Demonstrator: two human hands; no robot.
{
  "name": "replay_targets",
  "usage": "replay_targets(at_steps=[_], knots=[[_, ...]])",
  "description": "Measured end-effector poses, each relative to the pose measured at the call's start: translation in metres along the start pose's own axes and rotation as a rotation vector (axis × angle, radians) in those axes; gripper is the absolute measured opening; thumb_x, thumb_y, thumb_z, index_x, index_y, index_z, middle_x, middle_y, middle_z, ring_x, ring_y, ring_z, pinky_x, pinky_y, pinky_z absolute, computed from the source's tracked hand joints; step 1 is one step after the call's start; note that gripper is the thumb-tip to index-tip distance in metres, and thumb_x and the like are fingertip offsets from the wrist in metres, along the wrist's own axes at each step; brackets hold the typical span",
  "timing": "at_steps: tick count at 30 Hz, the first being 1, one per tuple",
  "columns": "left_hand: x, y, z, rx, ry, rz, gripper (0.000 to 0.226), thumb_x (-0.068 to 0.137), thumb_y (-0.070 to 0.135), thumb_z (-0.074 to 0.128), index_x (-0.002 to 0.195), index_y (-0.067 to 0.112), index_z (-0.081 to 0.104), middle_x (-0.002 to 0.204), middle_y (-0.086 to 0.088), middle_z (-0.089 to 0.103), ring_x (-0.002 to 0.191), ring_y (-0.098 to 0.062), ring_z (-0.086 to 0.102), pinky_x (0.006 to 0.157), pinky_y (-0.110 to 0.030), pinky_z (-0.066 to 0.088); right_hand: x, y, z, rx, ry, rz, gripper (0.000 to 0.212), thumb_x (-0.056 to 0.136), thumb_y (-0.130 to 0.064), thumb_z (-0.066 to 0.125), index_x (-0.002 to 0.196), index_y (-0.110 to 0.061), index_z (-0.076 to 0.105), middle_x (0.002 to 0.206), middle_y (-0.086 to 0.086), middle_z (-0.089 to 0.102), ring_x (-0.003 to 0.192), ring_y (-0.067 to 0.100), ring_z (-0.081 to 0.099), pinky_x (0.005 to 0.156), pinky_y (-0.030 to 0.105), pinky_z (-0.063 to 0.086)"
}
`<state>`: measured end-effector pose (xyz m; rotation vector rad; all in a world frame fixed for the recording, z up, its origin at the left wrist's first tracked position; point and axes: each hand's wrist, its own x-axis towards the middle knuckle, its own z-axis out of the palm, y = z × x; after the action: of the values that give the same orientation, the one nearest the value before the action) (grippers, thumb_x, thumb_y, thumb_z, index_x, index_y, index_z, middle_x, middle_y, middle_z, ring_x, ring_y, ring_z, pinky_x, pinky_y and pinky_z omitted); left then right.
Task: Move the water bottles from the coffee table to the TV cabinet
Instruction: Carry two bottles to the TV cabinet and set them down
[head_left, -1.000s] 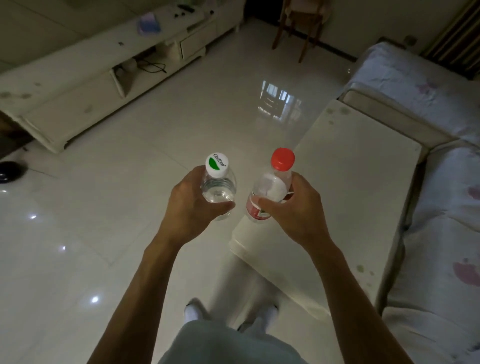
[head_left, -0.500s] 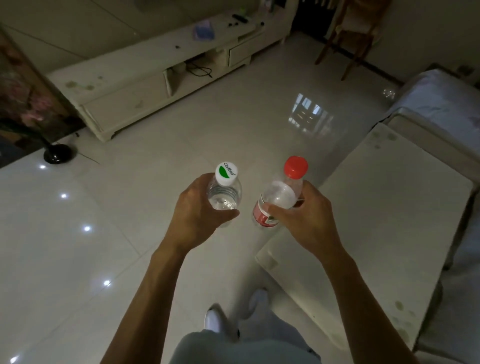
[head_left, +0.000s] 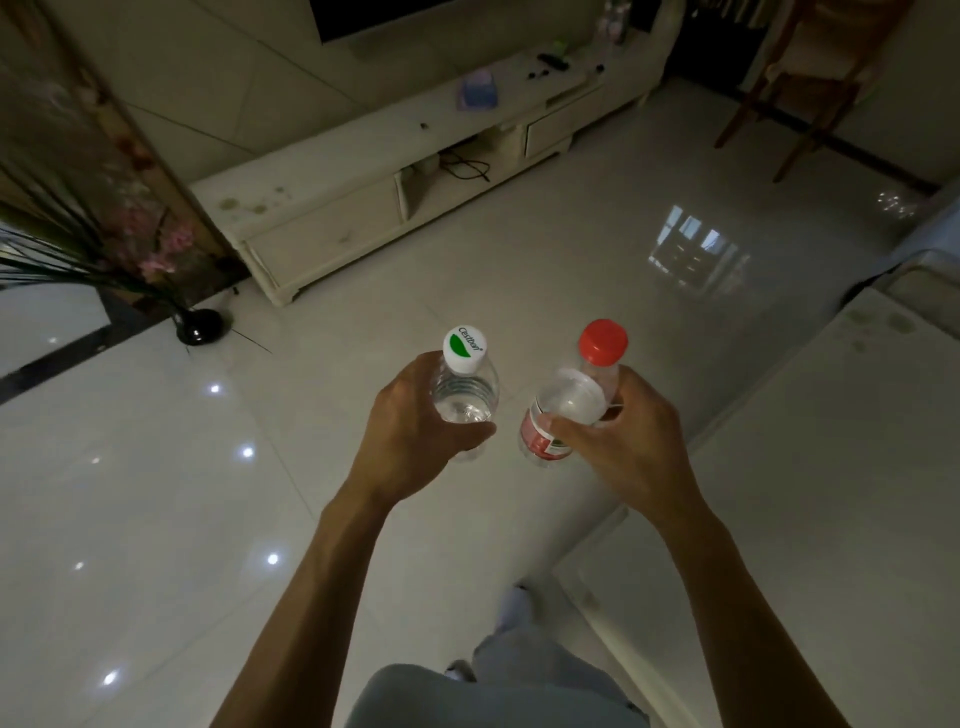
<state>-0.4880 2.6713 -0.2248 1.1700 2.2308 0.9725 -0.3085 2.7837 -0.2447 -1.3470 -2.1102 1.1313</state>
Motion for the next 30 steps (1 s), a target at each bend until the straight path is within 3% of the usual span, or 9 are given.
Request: replay_targets(at_steps=[3,9,18,26,30], knots=[[0.025,0.009,-0.001,0.009,0.030,-0.009,0.075,0.065,0.030,0.085,0.130,0.017,0.048,0.121,-0.001,0.062,0.100,-0.012,0.058,0.081,-0.020,0.044,0.030,-0.001,-0.006,0.000,-0.026,-0.028,0.058,0.067,-0.045,0.083,0.115,-0.027,0.055,0.103,-0.013,0.060,0.090,0.010,0.060,0.070,0.009,0.039],[0.067,0.009,-0.001,0.017,0.035,-0.028,0.075,0.064,0.030,0.085,0.129,0.018,0.048,0.119,0.002,0.062,0.104,-0.014,0.060,0.083,-0.020,0.044,0.082,-0.011,-0.009,-0.010,-0.047,-0.065,0.052,0.065,-0.044,0.084,0.103,-0.035,0.050,0.097,-0.014,0.058,0.085,0.006,0.057,0.068,0.008,0.038],[0.158,-0.016,-0.005,-0.037,-0.024,-0.033,0.074,0.066,0.029,0.084,0.130,0.016,0.048,0.121,-0.002,0.062,0.104,-0.015,0.059,0.086,-0.021,0.044,0.164,-0.023,0.018,-0.020,-0.052,-0.020,0.058,0.065,-0.048,0.083,0.113,-0.029,0.055,0.102,-0.014,0.061,0.089,0.008,0.060,0.071,0.010,0.041],[0.274,-0.044,-0.039,-0.059,-0.131,0.043,0.071,0.065,0.026,0.085,0.127,0.015,0.050,0.118,-0.002,0.063,0.099,-0.011,0.056,0.080,-0.014,0.040,0.245,-0.060,0.053,-0.070,0.085,0.043,0.056,0.060,-0.052,0.083,0.106,-0.031,0.058,0.096,-0.015,0.066,0.084,-0.001,0.062,0.072,0.011,0.045],[0.322,-0.050,-0.055,-0.038,-0.163,0.103,0.069,0.063,0.028,0.086,0.123,0.015,0.052,0.113,0.000,0.064,0.097,-0.013,0.059,0.083,-0.022,0.045,0.279,-0.080,0.065,-0.057,0.153,0.071,0.057,0.060,-0.051,0.085,0.106,-0.029,0.060,0.094,-0.015,0.066,0.082,-0.002,0.063,0.071,0.012,0.047]])
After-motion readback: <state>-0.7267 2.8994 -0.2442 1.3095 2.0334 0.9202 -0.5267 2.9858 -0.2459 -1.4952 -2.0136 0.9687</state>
